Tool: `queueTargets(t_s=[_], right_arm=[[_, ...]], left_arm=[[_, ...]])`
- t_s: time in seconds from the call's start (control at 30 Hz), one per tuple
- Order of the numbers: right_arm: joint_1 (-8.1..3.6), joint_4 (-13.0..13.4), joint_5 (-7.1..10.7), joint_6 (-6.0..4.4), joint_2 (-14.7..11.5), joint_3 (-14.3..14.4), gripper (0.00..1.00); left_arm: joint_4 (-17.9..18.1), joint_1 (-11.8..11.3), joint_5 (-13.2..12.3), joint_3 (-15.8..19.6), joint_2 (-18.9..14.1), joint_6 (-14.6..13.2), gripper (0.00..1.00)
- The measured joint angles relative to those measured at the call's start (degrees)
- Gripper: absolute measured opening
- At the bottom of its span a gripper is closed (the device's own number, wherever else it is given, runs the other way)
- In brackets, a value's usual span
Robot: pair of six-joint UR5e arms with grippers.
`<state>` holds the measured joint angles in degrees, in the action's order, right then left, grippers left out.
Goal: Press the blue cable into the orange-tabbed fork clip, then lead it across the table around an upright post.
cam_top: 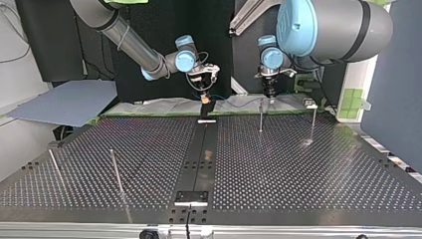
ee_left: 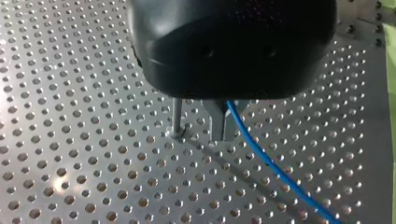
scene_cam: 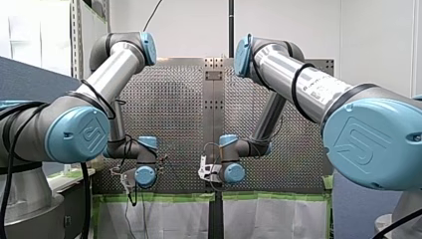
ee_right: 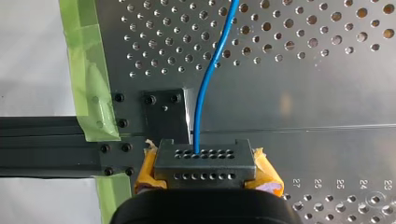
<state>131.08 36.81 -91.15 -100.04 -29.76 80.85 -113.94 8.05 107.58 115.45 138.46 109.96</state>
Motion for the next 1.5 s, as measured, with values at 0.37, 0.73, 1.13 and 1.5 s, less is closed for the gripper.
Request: queueTargets(t_s=[0.37, 0.73, 1.13, 1.5], right_arm=[[0.26, -0.7, 0.00, 0.75, 0.1, -0.4, 0.00], [0.48, -0.8, 0.00, 0.83, 0.2, -0.5, 0.00], [0.58, -1.3, 0.00, 0.83, 0.2, -0.7, 0.00], [-0.09, -3.7, 0.00, 0.62, 0.2, -1.9, 0.00]], left_arm=[[-0.9, -0.6, 1.0, 0.7, -1.0, -0.2, 0.00], [-0.2, -0.2, 1.1, 3.4, -2.4, -2.6, 0.00], [-0.9, 0.1, -0.1, 3.1, -4.7, -3.9, 0.00], [-2.5, -1.1, -4.0, 0.6, -4.9, -3.2, 0.00]])
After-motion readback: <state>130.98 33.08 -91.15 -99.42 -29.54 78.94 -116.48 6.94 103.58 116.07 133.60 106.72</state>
